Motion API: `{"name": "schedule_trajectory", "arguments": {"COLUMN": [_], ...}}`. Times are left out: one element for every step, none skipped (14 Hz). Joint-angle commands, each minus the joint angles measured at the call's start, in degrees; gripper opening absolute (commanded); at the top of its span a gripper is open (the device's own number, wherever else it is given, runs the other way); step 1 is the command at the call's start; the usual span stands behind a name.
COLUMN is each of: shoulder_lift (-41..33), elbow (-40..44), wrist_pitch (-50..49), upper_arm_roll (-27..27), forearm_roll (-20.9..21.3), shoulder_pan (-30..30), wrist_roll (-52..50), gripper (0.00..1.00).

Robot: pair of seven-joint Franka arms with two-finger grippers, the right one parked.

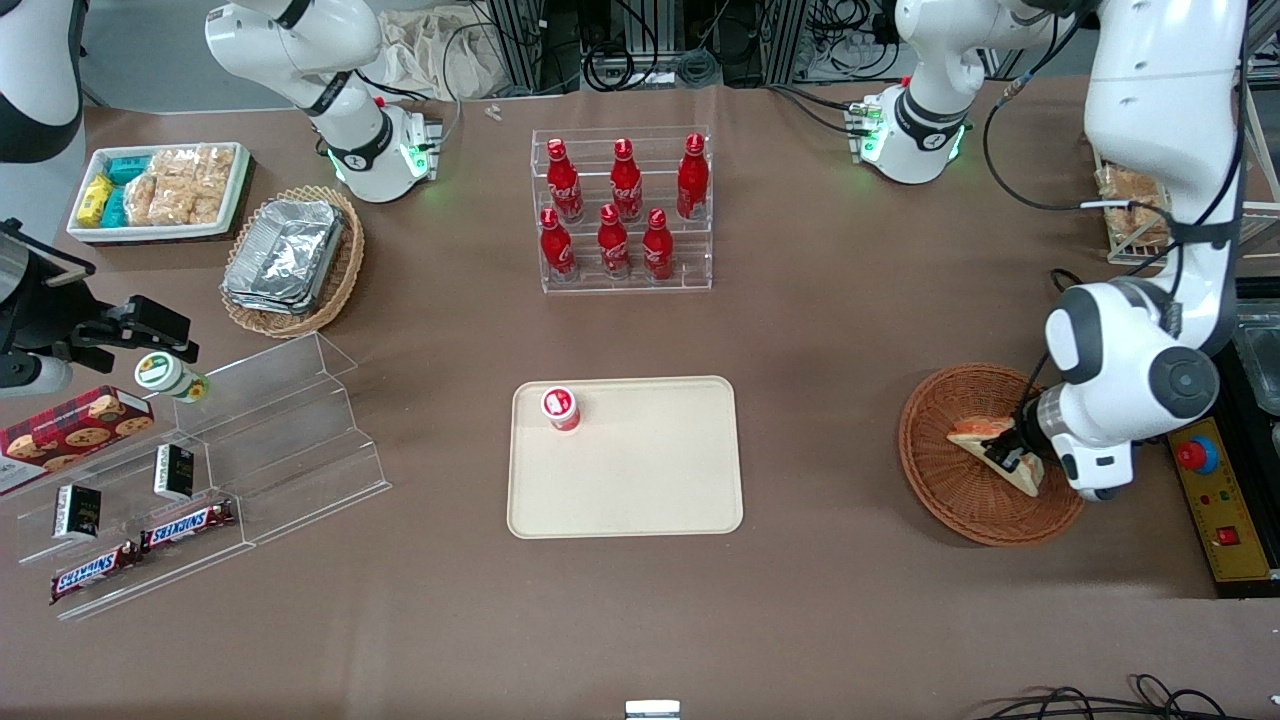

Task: Place sandwich from basket to tray
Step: 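Lower the open left gripper around the wrapped sandwich and close it, then lift the sandwich out of the basket and carry it over the white tray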

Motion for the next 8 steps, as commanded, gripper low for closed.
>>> {"name": "schedule_trajectory", "arguments": {"shoulder_lift": [-7.85, -9.61, -10.5, -10.77, -10.59, -10.33, -9.98, -8.93], "elbow": [1.81, 3.12, 4.7, 6.98, 9.18, 10.25, 11.13, 12.18], "wrist_pitch": [-10.54, -14.5, -18.19, -22.32, -25.49, -25.78, -25.35, -24.48], "upper_arm_roll": [-0.02, -0.2, -0.46, -1.85, -4.04, -6.68, -9.23, -11.17], "forearm_roll": [1.16, 1.42, 1.34, 1.34, 1.34, 1.51, 1.78, 2.39], "shoulder_pan": [-0.44, -1.13, -1.4, -1.67, -1.84, -2.02, -2.45, -2.98], "wrist_roll": [5.37, 10.63, 15.73, 19.0, 20.6, 20.87, 20.88, 21.14], "gripper": [0.0, 0.0, 0.0, 0.0, 0.0, 0.0, 0.0, 0.0]}}
